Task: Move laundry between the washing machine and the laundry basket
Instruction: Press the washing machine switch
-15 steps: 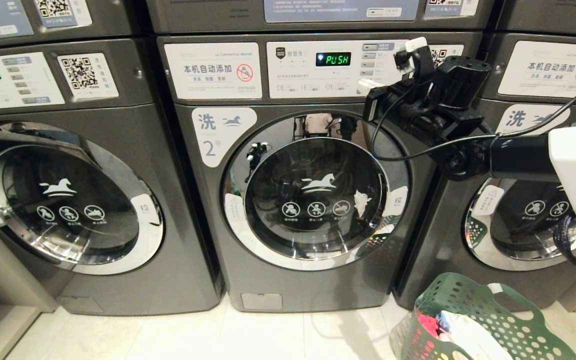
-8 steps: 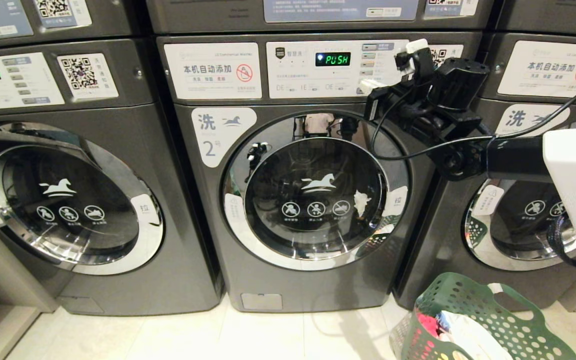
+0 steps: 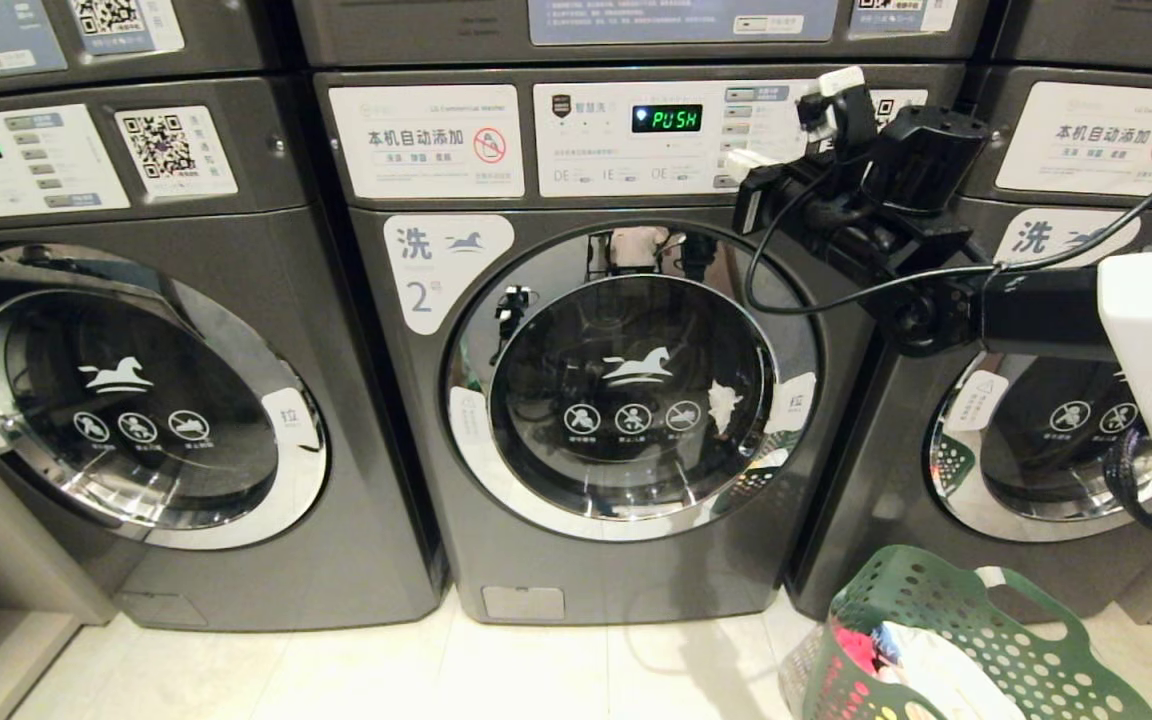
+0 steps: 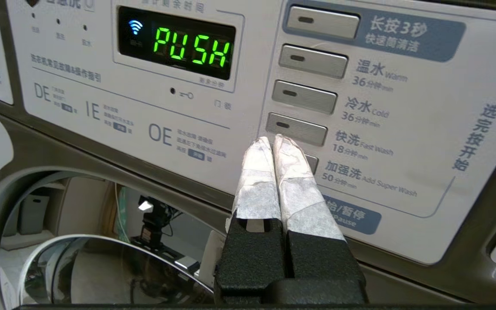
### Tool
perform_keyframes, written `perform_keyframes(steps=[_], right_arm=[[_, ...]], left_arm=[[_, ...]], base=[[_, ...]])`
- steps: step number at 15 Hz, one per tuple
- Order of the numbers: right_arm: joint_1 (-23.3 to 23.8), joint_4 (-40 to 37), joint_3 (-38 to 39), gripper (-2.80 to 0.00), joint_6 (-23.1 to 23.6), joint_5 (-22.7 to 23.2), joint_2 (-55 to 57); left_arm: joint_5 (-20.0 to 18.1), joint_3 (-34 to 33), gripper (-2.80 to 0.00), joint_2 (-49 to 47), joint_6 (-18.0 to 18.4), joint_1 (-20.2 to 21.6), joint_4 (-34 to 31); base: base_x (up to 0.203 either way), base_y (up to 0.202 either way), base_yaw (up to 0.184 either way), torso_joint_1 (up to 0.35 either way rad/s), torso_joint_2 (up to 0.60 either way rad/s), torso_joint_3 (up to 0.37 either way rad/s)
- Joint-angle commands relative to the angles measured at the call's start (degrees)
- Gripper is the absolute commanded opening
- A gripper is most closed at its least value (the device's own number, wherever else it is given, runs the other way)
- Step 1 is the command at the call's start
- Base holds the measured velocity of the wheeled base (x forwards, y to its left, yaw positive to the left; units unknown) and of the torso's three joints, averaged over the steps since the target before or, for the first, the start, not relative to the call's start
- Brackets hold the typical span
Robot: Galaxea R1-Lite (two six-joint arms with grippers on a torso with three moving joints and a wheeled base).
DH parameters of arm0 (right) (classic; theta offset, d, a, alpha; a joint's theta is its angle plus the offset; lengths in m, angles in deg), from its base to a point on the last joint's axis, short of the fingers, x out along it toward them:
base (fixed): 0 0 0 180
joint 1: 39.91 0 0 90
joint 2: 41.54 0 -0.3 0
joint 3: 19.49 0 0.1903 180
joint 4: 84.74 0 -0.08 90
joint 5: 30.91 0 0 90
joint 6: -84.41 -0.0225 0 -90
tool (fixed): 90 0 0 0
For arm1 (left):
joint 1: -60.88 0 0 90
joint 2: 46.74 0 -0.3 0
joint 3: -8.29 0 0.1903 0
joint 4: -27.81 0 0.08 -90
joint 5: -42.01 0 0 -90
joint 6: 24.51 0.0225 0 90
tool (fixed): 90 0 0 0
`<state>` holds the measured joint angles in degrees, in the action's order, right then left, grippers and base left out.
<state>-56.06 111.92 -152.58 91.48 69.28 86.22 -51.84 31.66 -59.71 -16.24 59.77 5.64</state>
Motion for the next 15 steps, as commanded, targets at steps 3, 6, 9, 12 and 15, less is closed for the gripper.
perform_keyframes(steps=[3, 6, 9, 12, 15], right_arm=[[-0.04, -3.23, 1.05, -2.8, 0.7, -1.93, -5.44], [-0.35, -21.65, 5.26, -2.8, 0.95, -3.74, -18.58], [-1.99, -29.64, 18.4, -2.8, 1.14, -5.09, -31.9], [-2.65, -31.46, 36.3, -2.8, 1.08, -6.91, -46.33], [-2.87, -32.18, 48.57, -2.8, 1.13, -8.59, -58.49]], left_arm=[[0.13, 0.35, -2.8, 10.46, 0.07, 0.37, -2.12], [2.45, 0.0, -2.8, 12.96, -0.66, 0.69, -1.2], [2.53, 0.0, -2.8, 12.96, -1.04, 0.69, -1.2], [2.79, 0.0, -2.8, 12.96, -2.01, 0.67, -1.21], [2.75, 0.0, -2.8, 12.96, -2.01, 0.76, -1.23]], base=[[0.0, 0.0, 0.0, 0.0, 0.0, 0.0], [0.0, 0.0, 0.0, 0.0, 0.0, 0.0], [0.0, 0.0, 0.0, 0.0, 0.0, 0.0], [0.0, 0.0, 0.0, 0.0, 0.0, 0.0], [0.0, 0.0, 0.0, 0.0, 0.0, 0.0]])
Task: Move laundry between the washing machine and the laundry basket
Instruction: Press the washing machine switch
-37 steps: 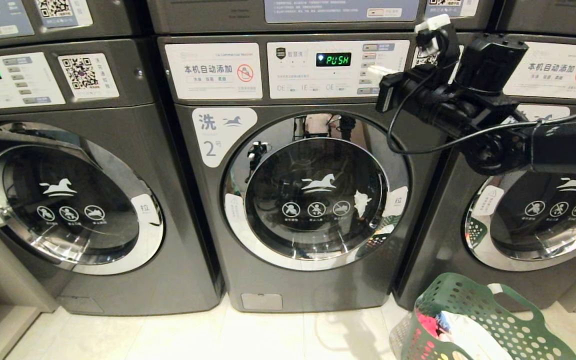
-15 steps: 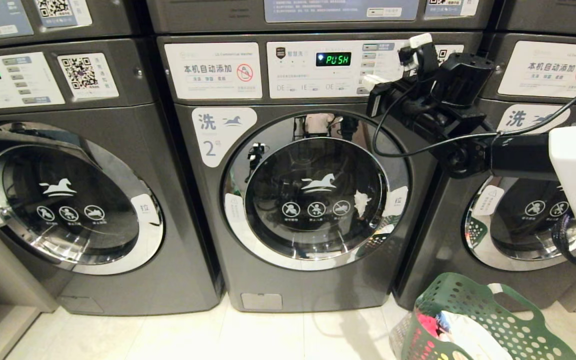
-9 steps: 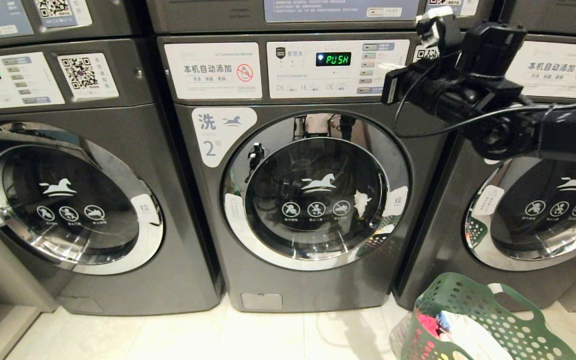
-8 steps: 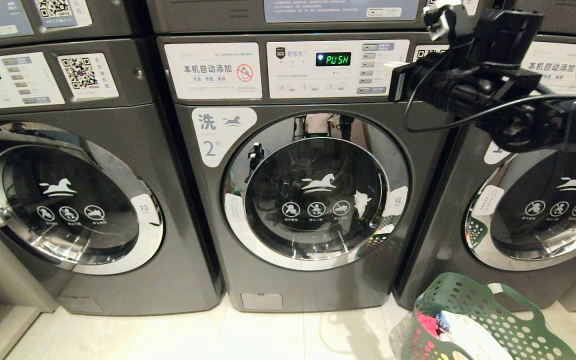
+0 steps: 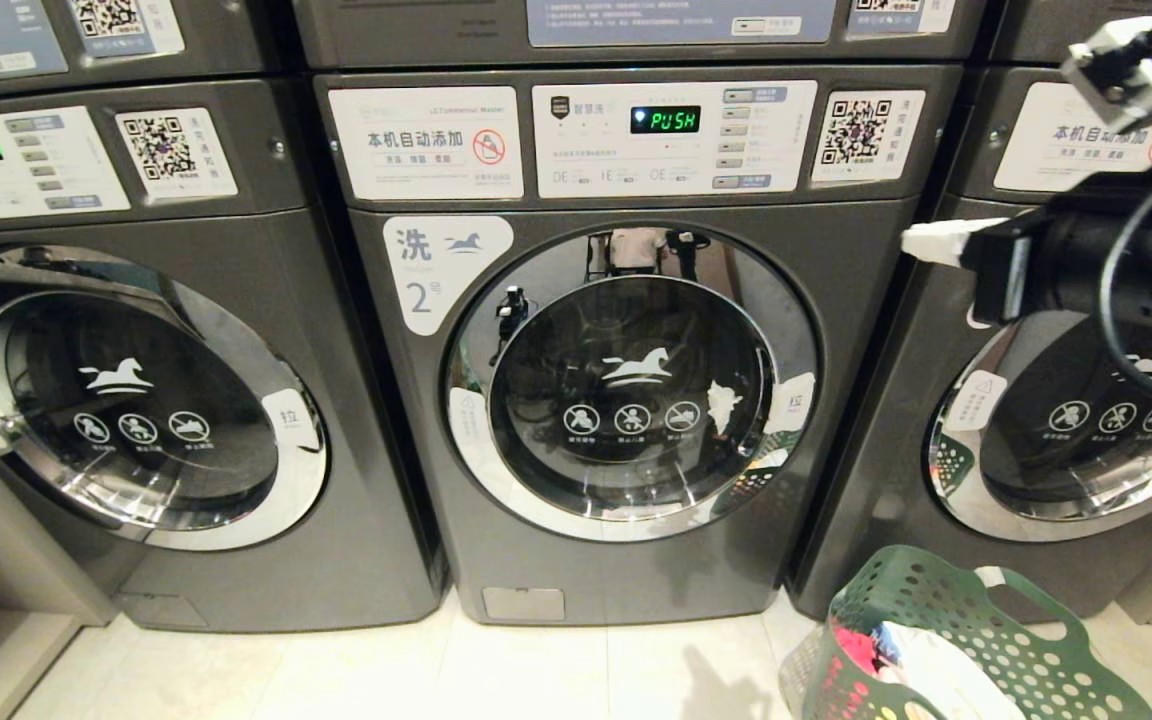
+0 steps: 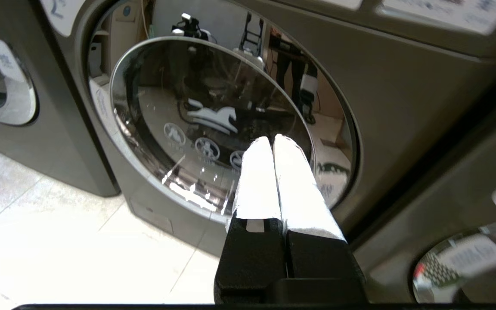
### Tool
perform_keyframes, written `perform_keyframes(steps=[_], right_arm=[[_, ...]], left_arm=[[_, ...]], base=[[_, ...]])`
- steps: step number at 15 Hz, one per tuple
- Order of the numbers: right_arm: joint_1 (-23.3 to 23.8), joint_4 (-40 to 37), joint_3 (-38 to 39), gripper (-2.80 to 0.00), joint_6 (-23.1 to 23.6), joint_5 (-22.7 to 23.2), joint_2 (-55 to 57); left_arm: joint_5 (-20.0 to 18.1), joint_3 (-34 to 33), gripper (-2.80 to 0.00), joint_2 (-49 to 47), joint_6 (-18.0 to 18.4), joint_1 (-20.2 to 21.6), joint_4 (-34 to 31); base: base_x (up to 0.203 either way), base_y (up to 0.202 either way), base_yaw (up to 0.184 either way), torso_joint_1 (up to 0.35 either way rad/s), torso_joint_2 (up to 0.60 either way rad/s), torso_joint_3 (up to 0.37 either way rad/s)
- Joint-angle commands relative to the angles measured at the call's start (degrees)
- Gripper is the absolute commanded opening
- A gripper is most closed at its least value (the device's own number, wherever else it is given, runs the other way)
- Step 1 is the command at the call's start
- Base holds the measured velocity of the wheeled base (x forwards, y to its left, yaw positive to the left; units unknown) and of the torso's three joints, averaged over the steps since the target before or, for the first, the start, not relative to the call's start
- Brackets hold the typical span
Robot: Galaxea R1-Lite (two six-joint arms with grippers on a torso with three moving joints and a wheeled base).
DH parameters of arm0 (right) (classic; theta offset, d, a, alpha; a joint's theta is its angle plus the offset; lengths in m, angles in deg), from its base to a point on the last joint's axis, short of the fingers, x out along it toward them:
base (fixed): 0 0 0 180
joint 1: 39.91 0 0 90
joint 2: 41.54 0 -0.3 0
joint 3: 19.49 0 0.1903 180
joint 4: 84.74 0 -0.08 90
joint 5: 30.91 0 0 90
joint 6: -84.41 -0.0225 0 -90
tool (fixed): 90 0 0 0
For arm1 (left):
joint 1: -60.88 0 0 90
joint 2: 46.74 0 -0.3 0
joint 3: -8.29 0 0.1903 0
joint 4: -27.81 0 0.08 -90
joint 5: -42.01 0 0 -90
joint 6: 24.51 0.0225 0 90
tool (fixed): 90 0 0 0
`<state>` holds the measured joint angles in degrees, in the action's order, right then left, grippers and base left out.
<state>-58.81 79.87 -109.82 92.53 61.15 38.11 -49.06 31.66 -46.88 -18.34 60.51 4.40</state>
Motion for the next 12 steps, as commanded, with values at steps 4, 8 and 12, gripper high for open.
perform_keyframes(steps=[4, 8, 12], right_arm=[[0.29, -0.66, 14.95, -2.8, 0.03, -2.68, -19.89], [0.27, -0.59, 15.01, -2.8, 0.36, -2.64, -19.67], [0.18, -0.22, 11.39, -2.8, 0.51, -2.19, -14.99]], left_arm=[[-0.07, 0.0, -2.8, 0.13, 0.1, 0.0, -0.13], [-0.06, 0.0, -2.8, 0.13, -0.02, 0.03, -0.21], [0.02, 0.0, -2.8, 0.13, -0.02, 0.02, -0.17]], base=[[0.0, 0.0, 0.0, 0.0, 0.0, 0.0], [0.1, 0.0, 0.0, -0.001, 0.0, 0.003], [0.032, 0.0, -0.001, 0.001, 0.0, 0.0]])
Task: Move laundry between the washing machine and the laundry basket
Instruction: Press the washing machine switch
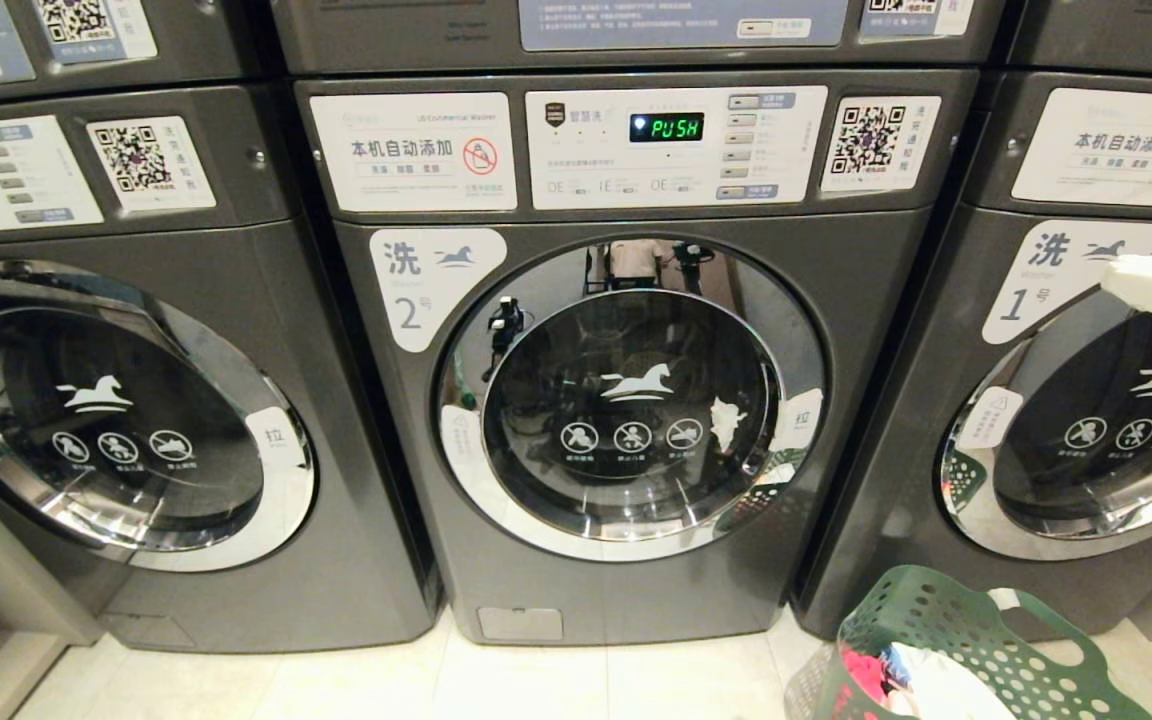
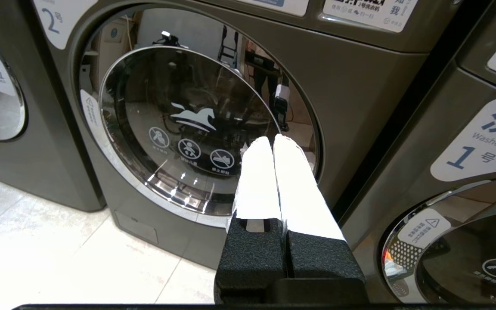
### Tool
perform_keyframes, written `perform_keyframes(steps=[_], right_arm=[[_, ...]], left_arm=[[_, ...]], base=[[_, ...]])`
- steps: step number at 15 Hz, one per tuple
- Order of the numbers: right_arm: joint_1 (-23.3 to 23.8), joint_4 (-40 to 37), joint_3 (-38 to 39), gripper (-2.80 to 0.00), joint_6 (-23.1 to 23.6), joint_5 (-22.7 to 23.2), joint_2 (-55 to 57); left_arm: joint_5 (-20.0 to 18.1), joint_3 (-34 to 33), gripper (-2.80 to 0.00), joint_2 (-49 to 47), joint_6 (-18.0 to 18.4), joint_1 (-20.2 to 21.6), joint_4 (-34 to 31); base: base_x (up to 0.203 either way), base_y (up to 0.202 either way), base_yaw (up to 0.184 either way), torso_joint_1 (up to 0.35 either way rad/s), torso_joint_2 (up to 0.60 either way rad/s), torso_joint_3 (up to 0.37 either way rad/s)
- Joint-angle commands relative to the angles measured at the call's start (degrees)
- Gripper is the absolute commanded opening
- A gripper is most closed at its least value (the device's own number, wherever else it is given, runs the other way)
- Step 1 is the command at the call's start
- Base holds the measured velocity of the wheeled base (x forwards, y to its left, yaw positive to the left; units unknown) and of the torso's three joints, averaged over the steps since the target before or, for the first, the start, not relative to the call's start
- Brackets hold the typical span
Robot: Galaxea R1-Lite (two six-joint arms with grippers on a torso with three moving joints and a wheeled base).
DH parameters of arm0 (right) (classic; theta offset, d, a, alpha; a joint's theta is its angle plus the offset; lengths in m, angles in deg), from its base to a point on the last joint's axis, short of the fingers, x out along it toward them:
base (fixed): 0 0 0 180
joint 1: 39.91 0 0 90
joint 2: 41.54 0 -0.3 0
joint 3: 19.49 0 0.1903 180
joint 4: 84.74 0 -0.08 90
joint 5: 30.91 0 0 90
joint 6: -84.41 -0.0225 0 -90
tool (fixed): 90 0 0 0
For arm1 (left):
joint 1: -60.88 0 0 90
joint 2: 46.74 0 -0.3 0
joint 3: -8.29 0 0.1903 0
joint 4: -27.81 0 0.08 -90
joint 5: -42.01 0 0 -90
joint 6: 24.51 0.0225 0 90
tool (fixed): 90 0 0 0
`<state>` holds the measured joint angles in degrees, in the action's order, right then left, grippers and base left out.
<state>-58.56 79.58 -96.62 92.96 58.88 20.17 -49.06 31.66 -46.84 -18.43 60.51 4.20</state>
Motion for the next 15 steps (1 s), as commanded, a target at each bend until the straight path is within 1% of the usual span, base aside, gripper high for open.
perform_keyframes(steps=[1, 3, 5, 7, 10, 13, 15], right_arm=[[-0.26, 0.29, -4.46, -2.8, 0.3, 0.27, 5.6], [-0.48, 1.56, -10.33, -2.8, 1.72, 0.51, 12.43], [-1.06, 4.99, -15.48, -2.8, 5.23, 1.09, 19.67], [-1.65, 9.28, -18.97, -2.8, 8.48, 2.78, 25.69], [-1.81, 11.74, -22.81, -2.8, 9.42, 3.65, 31.76], [-1.79, 16.46, -25.65, -2.8, 9.55, 3.46, 37.03], [-1.76, 17.07, -27.84, -2.8, 9.48, 3.46, 39.16]], left_arm=[[0.02, 0.0, -2.8, 0.1, -0.02, 0.02, -0.02], [0.02, 0.0, -2.8, 0.1, -0.02, -0.04, -0.02], [0.02, 0.0, -2.8, 0.1, -0.02, 0.02, -0.02], [0.02, 0.0, -2.8, 0.1, -0.11, 0.03, -0.02], [0.11, 0.0, -2.8, 0.1, -0.11, -0.06, -0.02], [0.11, 0.0, -2.8, 0.1, -0.11, 0.03, -0.02], [0.11, 0.0, -2.8, 0.1, -0.11, -0.06, -0.02]], base=[[0.0, 0.0, 0.0, 0.0, 0.0, 0.0], [0.0, 0.0, 0.0, 0.0, 0.0, 0.0], [0.0, 0.0, 0.0, 0.0, 0.0, 0.0], [0.0, 0.0, 0.0, 0.0, 0.0, 0.0], [0.0, 0.0, 0.0, 0.0, 0.0, 0.0], [0.0, 0.0, 0.0, 0.0, 0.0, 0.0], [0.0, 0.0, 0.0, 0.0, 0.0, 0.0]])
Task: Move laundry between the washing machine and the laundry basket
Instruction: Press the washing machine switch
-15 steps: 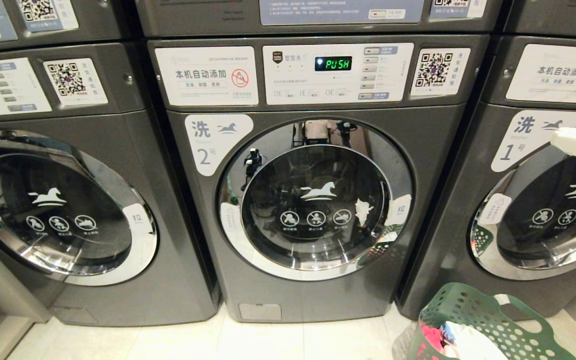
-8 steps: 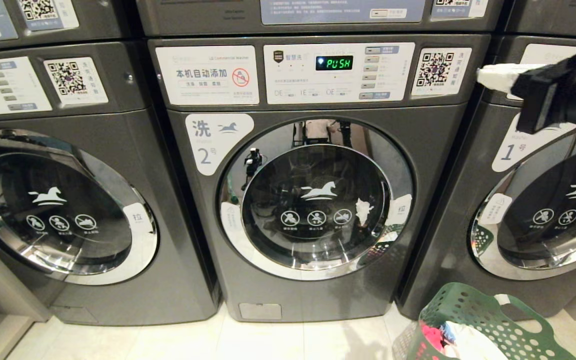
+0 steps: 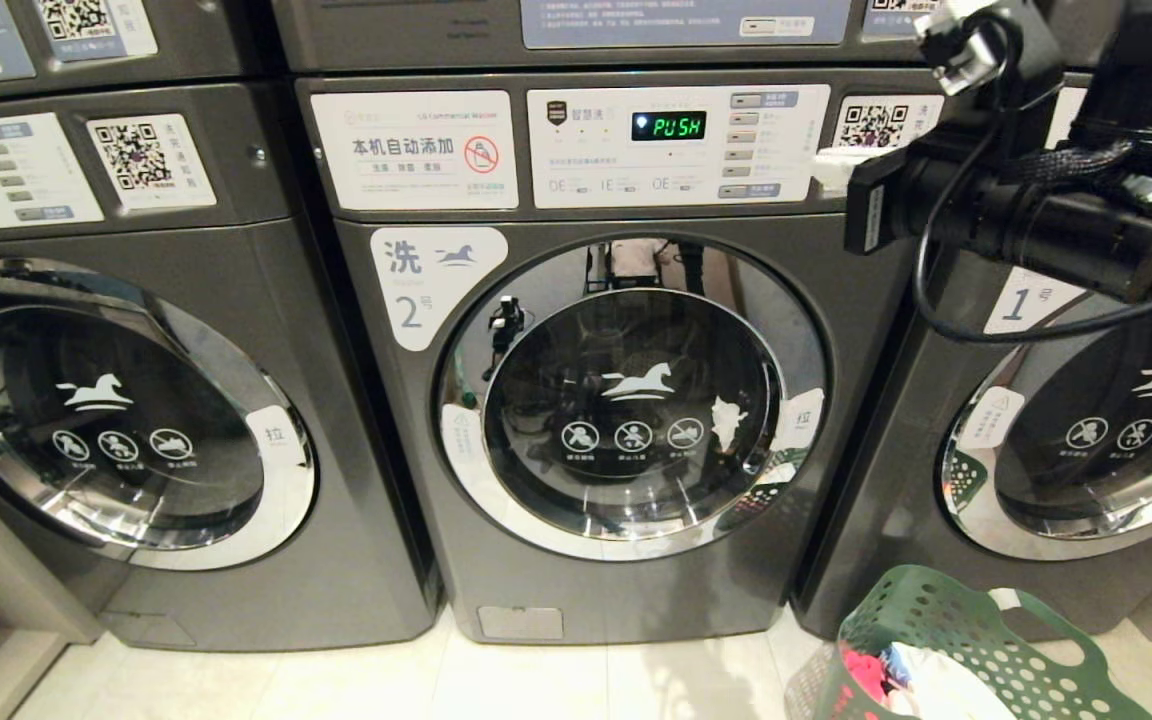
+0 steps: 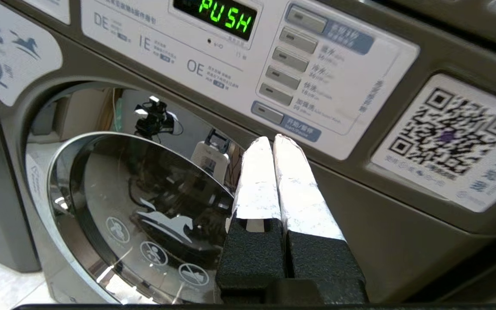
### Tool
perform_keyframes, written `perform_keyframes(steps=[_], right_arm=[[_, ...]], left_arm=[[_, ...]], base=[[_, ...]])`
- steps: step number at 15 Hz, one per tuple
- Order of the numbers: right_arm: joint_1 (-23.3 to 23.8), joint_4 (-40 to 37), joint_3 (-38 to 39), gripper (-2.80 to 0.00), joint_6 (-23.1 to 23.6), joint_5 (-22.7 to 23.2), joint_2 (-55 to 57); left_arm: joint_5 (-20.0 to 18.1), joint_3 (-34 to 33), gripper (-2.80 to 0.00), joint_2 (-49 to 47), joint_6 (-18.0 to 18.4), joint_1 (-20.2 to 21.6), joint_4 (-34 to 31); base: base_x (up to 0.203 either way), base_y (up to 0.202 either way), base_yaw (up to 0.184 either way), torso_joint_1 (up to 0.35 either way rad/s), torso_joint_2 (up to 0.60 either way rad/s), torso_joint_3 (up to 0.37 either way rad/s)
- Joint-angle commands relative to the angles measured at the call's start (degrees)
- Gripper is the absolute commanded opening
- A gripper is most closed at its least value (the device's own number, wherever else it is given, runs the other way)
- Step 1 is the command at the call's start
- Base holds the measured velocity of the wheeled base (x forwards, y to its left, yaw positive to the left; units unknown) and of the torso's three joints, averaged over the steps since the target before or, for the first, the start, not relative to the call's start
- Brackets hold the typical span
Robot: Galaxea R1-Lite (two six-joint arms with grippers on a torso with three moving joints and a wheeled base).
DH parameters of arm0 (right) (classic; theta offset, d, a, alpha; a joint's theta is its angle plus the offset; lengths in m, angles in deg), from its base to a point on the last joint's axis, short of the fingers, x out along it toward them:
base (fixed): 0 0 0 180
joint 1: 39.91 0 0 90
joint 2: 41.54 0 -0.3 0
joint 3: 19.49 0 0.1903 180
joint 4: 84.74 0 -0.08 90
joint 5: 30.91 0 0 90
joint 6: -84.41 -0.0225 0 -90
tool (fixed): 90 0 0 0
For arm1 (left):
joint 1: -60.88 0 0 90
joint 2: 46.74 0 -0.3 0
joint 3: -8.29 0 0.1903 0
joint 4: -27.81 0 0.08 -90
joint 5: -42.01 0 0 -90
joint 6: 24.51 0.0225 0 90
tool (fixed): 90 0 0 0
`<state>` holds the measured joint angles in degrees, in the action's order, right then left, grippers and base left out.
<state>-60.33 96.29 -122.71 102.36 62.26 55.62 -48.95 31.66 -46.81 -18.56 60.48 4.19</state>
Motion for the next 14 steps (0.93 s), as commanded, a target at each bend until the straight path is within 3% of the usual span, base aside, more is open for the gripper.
perform_keyframes(steps=[1, 7, 14], right_arm=[[-0.04, 0.38, -3.33, -2.8, -0.04, 0.17, 4.91], [0.02, -0.37, -14.21, -2.8, -5.67, -0.26, 11.96], [0.03, -0.34, -22.14, -2.8, -5.9, -0.27, 17.53]], left_arm=[[0.0, 0.0, -2.8, 0.07, 0.03, 0.05, 0.0], [0.0, 0.0, -2.8, 0.07, 0.03, 0.05, 0.0], [0.0, 0.0, -2.8, 0.07, -0.03, 0.05, 0.0]], base=[[0.0, 0.0, 0.0, 0.0, 0.0, 0.0], [0.0, 0.0, 0.0, 0.0, 0.0, 0.0], [0.0, 0.0, 0.0, 0.0, 0.0, 0.0]])
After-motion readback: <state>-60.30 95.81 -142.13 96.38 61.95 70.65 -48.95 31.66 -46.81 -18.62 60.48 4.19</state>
